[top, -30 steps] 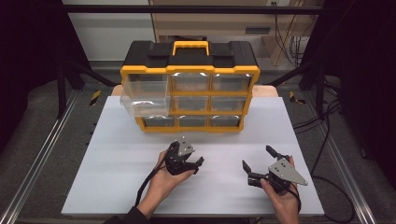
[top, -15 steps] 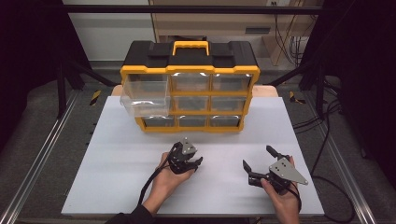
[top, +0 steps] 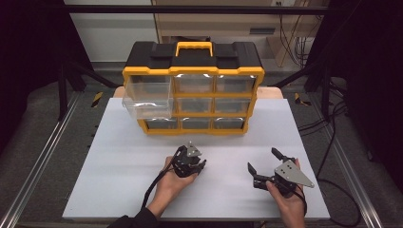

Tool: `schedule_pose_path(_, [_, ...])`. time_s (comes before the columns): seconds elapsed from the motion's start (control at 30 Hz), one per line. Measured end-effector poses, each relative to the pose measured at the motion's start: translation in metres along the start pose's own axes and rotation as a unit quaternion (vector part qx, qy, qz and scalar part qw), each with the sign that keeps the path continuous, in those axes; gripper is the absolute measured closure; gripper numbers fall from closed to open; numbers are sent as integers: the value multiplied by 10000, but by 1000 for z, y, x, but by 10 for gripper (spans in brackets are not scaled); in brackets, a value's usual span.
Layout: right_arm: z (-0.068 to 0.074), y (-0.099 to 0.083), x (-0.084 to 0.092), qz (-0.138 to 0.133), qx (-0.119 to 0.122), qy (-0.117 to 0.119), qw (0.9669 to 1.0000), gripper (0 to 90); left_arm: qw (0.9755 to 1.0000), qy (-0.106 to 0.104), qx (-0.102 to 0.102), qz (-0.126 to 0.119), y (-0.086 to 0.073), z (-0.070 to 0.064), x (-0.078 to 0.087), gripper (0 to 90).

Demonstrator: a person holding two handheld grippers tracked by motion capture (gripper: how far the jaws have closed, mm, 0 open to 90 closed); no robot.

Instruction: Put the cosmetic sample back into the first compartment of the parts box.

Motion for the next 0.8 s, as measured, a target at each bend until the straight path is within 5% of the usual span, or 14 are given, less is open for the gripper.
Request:
schedule_pose_path(0.43, [-1, 0, 0, -18, -56, -3, 10000, 41, 9999, 143, -20, 46, -4, 1, -2, 804])
schedule_pose_path(0.8, [-1, 2, -2, -100, -137, 50, 9998, 47, 9976, 487, -20, -484, 6, 7, 19, 805])
Point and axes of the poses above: each handheld gripper's, and its own axes: x roughly backward along the jaws, y roughly out of its top, z roughly to its left, the point moved 10 cm from there along -x, roughly forward along the jaws, and after that the axes turned 15 degrees about -x, right-handed, at the moved point
